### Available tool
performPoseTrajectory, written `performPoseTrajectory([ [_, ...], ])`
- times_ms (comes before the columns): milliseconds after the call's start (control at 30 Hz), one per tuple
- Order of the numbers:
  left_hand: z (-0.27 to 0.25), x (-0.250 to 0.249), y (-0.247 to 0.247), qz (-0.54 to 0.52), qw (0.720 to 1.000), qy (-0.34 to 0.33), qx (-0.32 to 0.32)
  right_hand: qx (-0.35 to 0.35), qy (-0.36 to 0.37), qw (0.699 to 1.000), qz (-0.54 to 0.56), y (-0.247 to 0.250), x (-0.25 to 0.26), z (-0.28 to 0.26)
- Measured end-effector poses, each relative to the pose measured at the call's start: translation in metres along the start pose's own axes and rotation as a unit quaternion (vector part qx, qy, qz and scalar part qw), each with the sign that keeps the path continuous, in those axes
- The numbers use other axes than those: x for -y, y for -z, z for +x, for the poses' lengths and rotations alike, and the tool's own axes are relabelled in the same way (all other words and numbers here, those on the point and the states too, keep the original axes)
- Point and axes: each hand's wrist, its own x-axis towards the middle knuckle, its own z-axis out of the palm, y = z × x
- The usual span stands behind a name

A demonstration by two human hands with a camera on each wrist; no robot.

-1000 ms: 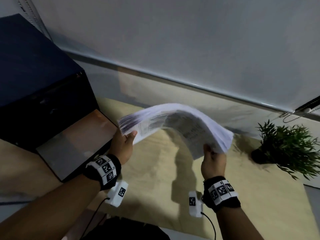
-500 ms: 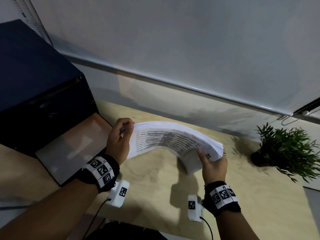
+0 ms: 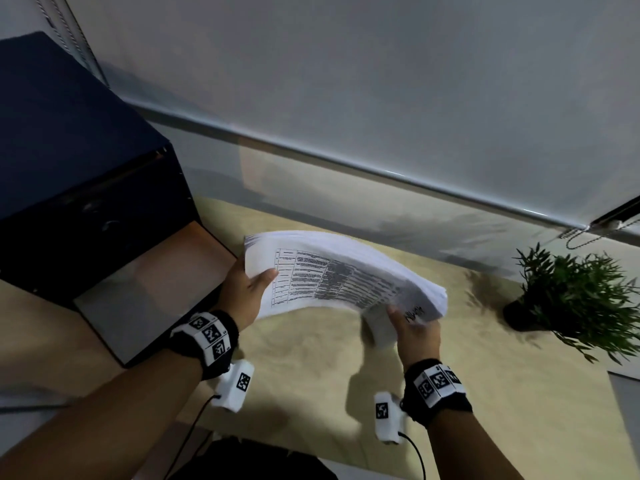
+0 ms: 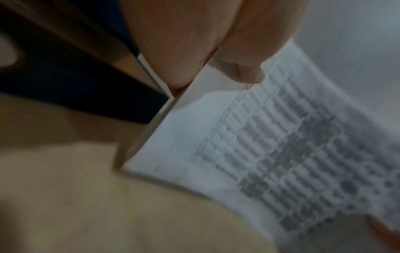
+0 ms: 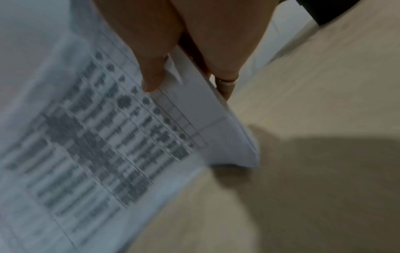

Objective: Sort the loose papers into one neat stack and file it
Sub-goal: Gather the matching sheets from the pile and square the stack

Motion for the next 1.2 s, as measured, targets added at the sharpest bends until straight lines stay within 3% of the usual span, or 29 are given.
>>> performPoseTrajectory([
  [200, 0.019, -0.006, 0.01, 0.019, 1.0, 0.015, 0.01, 0.022, 0.004, 1.0, -0.003, 0.005, 0.005, 0.007],
  [433, 0.048, -0.004, 0.048, 0.005, 0.977, 0.121, 0.176, 0.134, -0.076, 0.982, 0.113, 0.002, 0.005, 0.0],
  [567, 0.039, -0.007, 0.072, 0.005, 0.965, 0.154, 0.211, 0.119, -0.112, 0.969, 0.184, -0.008, 0.013, -0.01],
  [633, 0.025, -0.009, 0.078, -0.039, 0.953, 0.202, 0.225, 0.108, -0.126, 0.961, 0.22, -0.013, 0.013, -0.013],
  [700, 0.012, -0.004, 0.076, -0.142, 0.942, 0.261, 0.155, 0.092, -0.153, 0.95, 0.256, -0.021, 0.009, -0.017],
  [767, 0.0, 0.0, 0.062, -0.235, 0.929, 0.285, 0.031, 0.073, -0.18, 0.944, 0.268, -0.028, 0.004, -0.023],
  [867, -0.019, 0.008, 0.02, -0.292, 0.903, 0.315, -0.014, 0.059, -0.238, 0.932, 0.269, -0.037, -0.017, -0.037],
  [967, -0.016, 0.085, -0.018, -0.112, 0.937, 0.327, -0.042, 0.081, -0.297, 0.923, 0.231, -0.032, -0.042, -0.05],
  [1067, 0.014, 0.172, -0.038, 0.069, 0.947, 0.312, -0.035, 0.066, -0.292, 0.945, 0.132, -0.009, -0.06, -0.039],
  [1100, 0.023, 0.179, -0.036, 0.113, 0.943, 0.311, -0.025, 0.055, -0.28, 0.953, 0.097, -0.001, -0.064, -0.029],
  [1200, 0.028, 0.139, -0.026, 0.196, 0.927, 0.319, -0.006, 0.07, -0.263, 0.961, 0.043, 0.02, -0.07, 0.004],
])
